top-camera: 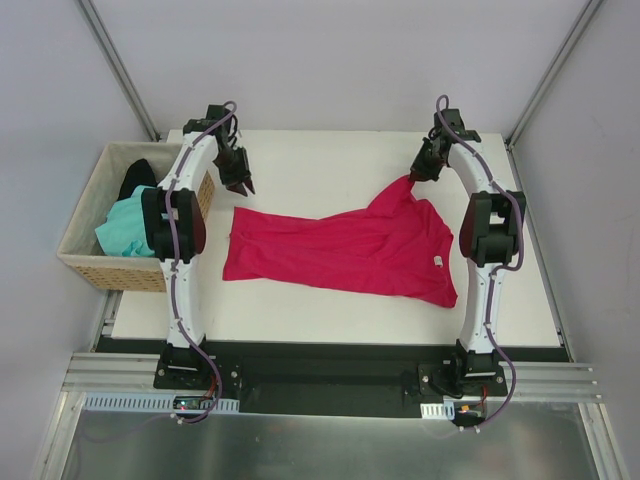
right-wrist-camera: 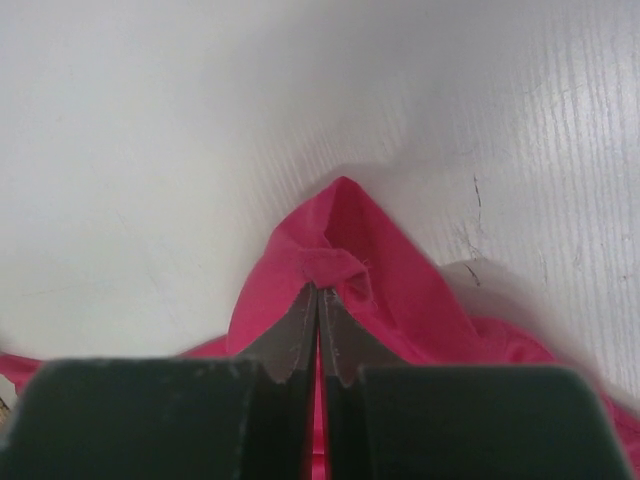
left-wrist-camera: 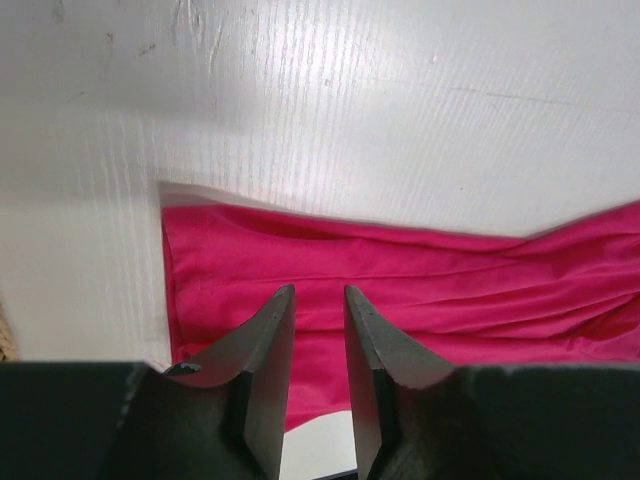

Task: Fold and stack the t-shirts
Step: Grap the side of the flattened tshirt furthest away from the robot with both arms

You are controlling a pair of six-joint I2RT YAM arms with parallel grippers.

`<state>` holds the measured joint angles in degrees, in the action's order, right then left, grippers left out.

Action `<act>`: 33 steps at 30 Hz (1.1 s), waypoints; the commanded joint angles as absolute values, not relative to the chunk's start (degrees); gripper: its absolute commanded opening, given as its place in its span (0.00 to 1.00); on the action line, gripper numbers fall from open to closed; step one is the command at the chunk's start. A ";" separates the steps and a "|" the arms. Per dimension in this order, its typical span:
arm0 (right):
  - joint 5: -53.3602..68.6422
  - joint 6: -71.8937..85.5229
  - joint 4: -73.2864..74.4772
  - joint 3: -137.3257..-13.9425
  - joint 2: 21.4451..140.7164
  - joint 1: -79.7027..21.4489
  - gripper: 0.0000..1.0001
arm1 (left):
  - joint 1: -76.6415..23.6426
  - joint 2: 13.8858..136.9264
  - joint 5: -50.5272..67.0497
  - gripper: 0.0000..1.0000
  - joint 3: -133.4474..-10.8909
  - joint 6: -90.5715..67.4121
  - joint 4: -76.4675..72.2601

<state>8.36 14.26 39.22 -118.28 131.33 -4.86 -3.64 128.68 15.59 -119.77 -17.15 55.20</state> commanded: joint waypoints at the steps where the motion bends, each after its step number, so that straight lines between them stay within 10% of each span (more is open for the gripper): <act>1: 8.00 13.27 39.20 -117.16 127.09 -5.27 0.01 | -3.08 132.00 14.51 0.24 -123.66 -16.96 55.55; 33: 8.61 13.53 41.04 -122.78 130.61 -5.19 0.01 | -0.35 133.42 6.50 0.28 -118.39 -21.71 55.37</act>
